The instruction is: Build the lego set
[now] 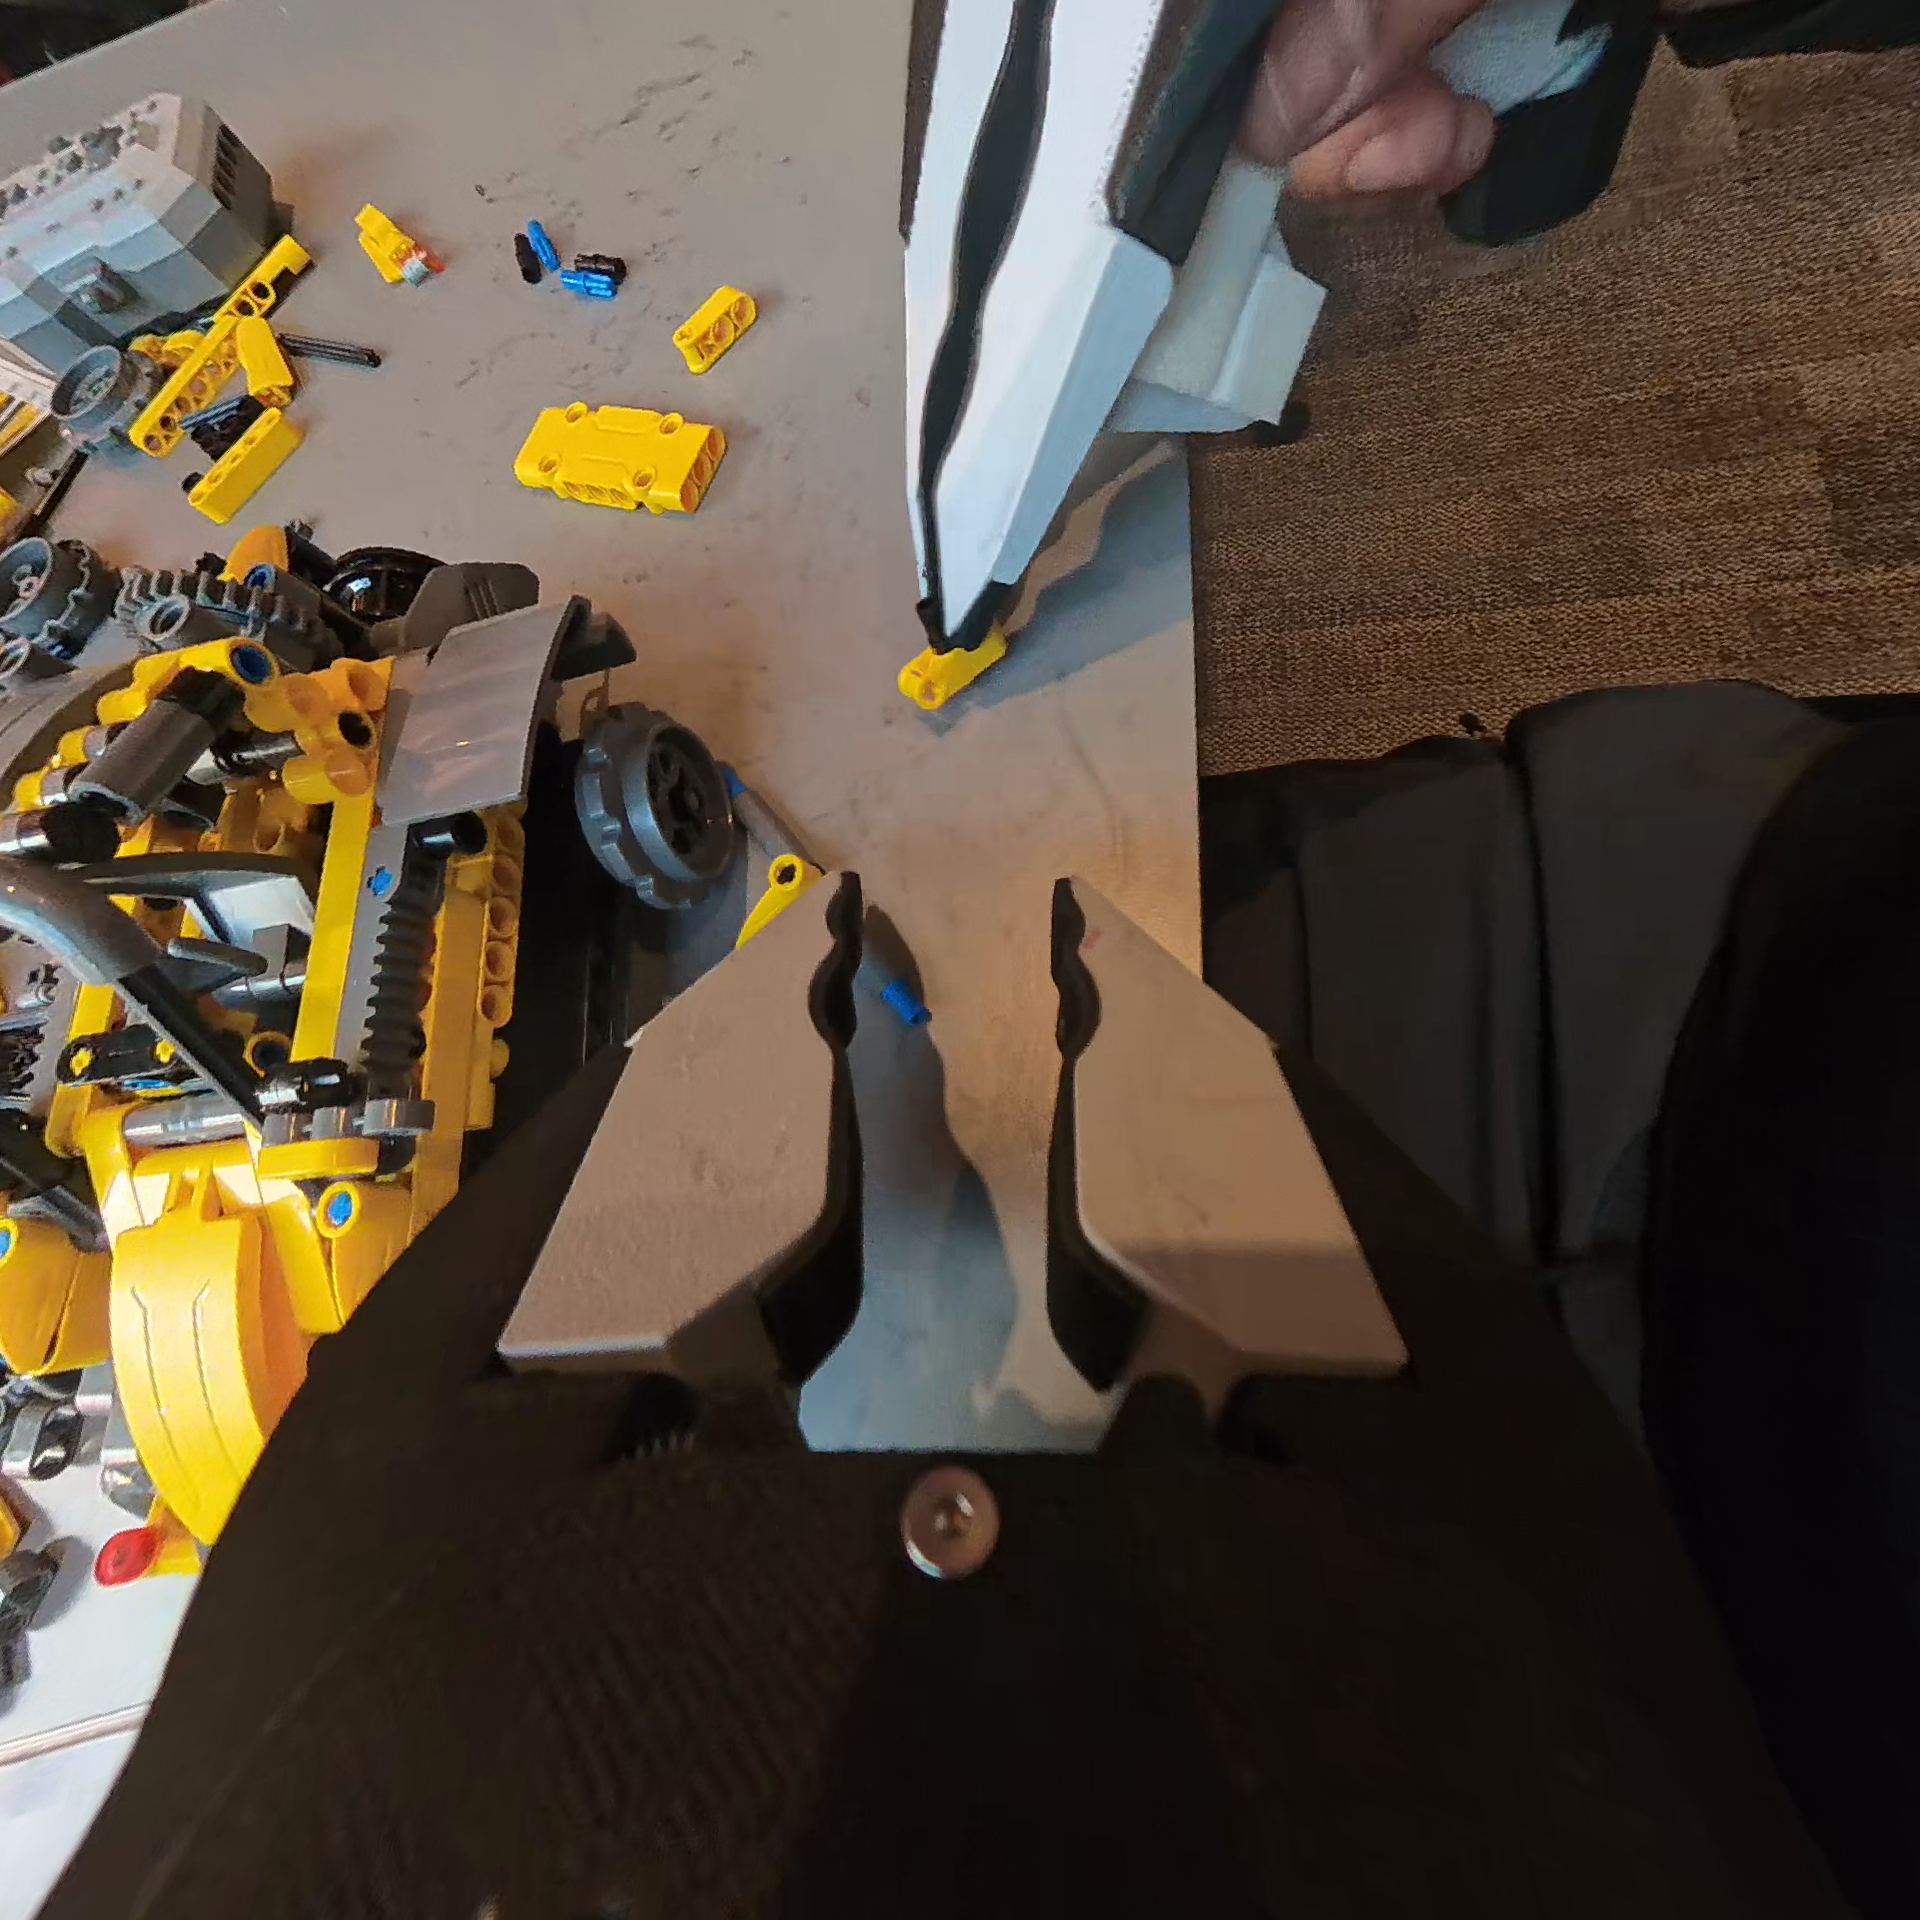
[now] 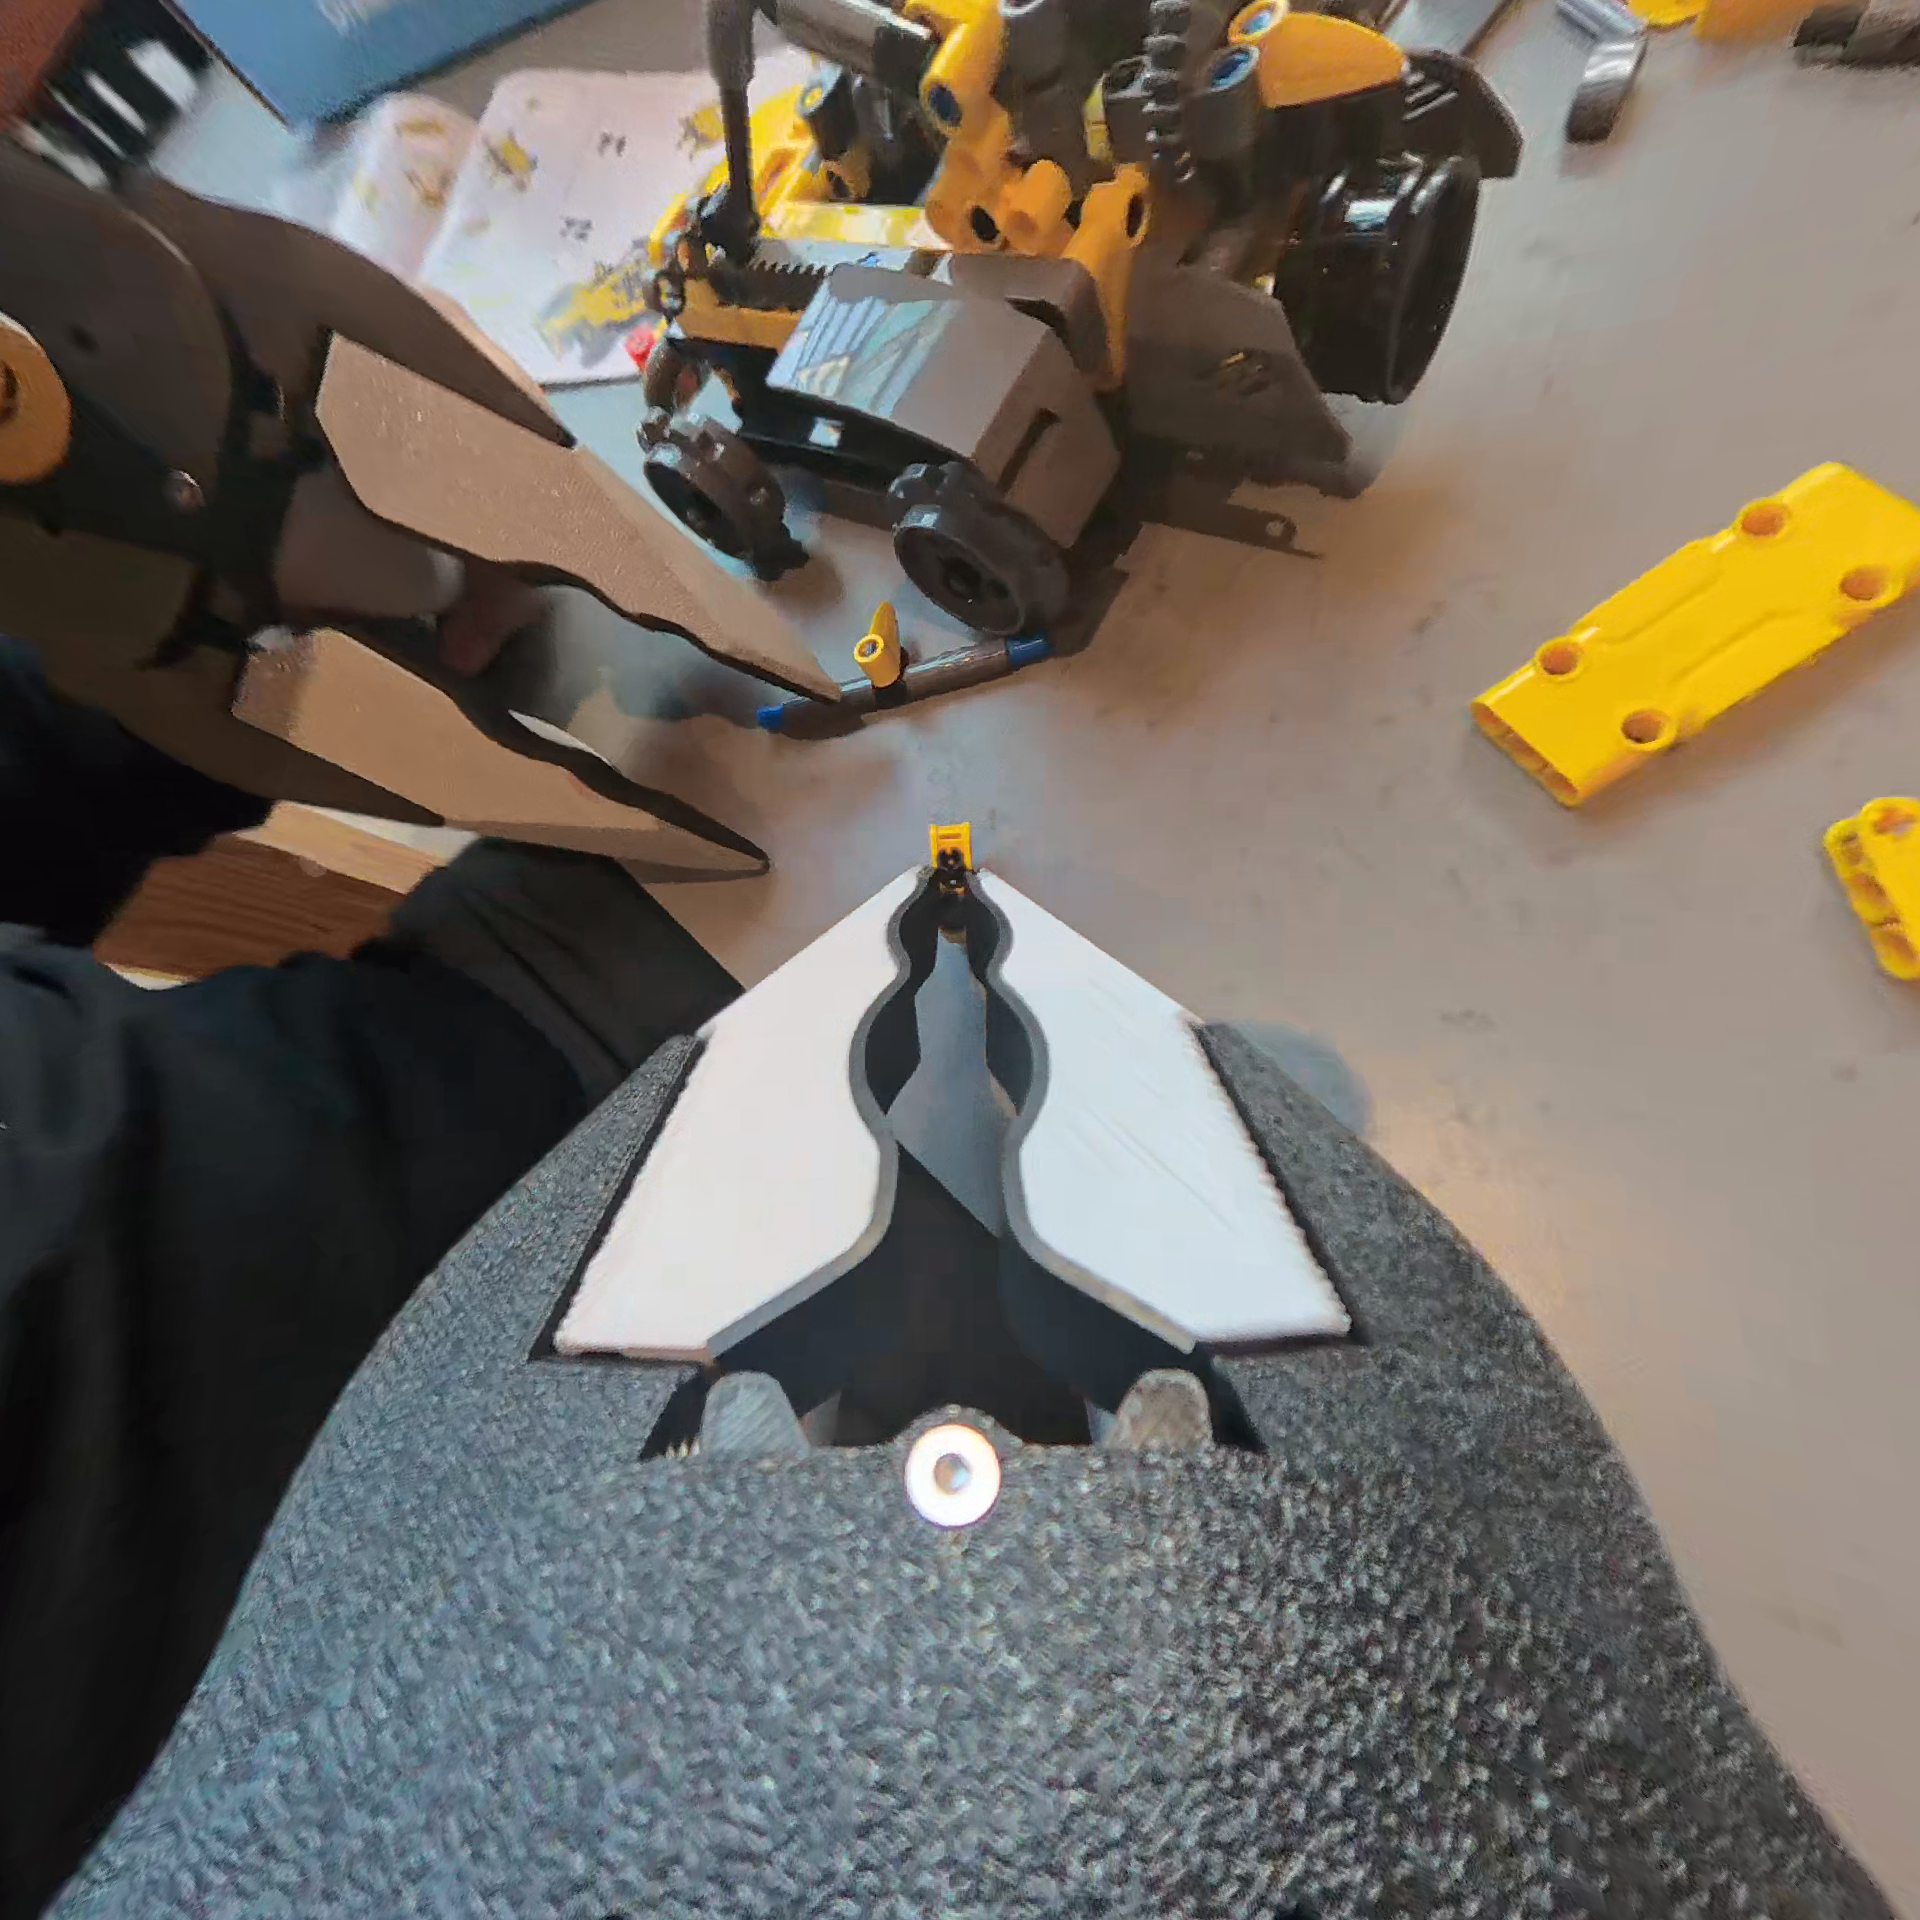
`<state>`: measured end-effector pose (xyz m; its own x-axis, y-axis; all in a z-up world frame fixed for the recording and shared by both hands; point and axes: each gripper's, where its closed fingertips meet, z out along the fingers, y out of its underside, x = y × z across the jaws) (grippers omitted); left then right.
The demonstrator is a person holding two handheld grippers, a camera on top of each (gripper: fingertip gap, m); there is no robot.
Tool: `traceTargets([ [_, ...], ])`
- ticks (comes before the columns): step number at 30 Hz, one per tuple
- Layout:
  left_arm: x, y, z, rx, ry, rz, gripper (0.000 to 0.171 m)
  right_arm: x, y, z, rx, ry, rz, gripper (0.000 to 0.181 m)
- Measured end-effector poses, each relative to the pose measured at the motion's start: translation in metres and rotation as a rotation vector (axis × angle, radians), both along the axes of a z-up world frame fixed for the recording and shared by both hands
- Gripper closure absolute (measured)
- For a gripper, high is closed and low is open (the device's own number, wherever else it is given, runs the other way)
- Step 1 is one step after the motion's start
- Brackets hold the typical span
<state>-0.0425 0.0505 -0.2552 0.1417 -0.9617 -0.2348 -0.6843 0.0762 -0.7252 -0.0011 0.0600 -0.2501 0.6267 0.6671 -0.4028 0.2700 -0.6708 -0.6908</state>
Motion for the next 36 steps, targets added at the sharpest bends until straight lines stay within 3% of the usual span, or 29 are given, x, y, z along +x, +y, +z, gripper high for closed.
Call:
traceTargets([
  [7,-0.001,0.002,0.000,-0.026,-0.005,0.013,0.139,0.002,0.003,-0.003,-0.091,0.098,-0.075,0.176],
  [18,-0.005,0.008,0.007,-0.003,-0.046,0.068,0.142,0.006,0.005,-0.005,-0.014,-0.015,-0.055,0.169],
  [24,-0.013,0.011,0.006,-0.096,-0.060,0.108,0.144,0.010,0.005,0.004,0.071,-0.076,-0.015,0.160],
  [28,-0.014,0.009,0.006,-0.077,-0.057,0.099,0.144,0.034,0.017,0.020,0.167,-0.120,-0.055,0.158],
  [32,-0.014,0.008,0.004,-0.059,-0.041,0.096,0.144,0.085,0.049,0.034,0.234,-0.173,-0.166,0.159],
  [36,-0.014,0.006,0.006,-0.058,-0.052,0.093,0.145,0.126,0.082,0.030,0.192,-0.208,-0.208,0.160],
])
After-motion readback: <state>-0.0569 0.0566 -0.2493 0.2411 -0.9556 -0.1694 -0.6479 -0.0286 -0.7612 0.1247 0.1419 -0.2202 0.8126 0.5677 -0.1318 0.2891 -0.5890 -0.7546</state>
